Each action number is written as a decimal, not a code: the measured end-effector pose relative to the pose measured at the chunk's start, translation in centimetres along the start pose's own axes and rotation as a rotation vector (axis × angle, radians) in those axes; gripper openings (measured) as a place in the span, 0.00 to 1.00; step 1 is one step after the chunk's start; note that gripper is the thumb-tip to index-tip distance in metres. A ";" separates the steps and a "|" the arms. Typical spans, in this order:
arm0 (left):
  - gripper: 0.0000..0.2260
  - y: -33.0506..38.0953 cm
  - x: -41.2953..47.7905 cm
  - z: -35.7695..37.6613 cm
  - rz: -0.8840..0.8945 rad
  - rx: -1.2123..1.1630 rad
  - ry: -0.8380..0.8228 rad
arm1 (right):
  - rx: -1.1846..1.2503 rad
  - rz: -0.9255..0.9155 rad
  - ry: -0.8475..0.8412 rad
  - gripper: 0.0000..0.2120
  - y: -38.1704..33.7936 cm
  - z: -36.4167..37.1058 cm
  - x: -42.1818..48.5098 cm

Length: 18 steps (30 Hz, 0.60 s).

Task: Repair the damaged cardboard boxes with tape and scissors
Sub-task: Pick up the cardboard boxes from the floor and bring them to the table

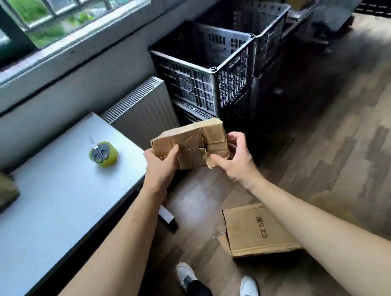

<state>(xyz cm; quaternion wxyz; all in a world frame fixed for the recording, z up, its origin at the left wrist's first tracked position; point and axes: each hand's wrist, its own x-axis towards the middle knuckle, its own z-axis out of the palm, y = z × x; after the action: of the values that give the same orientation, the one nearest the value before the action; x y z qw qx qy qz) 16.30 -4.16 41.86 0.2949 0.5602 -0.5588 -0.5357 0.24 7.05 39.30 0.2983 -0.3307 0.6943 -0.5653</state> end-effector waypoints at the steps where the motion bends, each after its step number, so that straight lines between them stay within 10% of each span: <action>1: 0.27 0.2 -0.5 -1.4 -0.013 -0.031 0.051 | 0.015 -0.022 -0.028 0.29 -0.9 1.0 -0.4; 18: 0.22 -5.5 -5.2 -32.9 -0.197 -0.061 0.415 | 0.040 -0.059 -0.383 0.13 -8.0 30.2 -10.3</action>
<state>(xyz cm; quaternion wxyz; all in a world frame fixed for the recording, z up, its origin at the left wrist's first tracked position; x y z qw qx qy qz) 49.60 -7.01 46.39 0.3665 0.7011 -0.4122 -0.4519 31.25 -3.67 42.06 0.4150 -0.4466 0.6034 -0.5141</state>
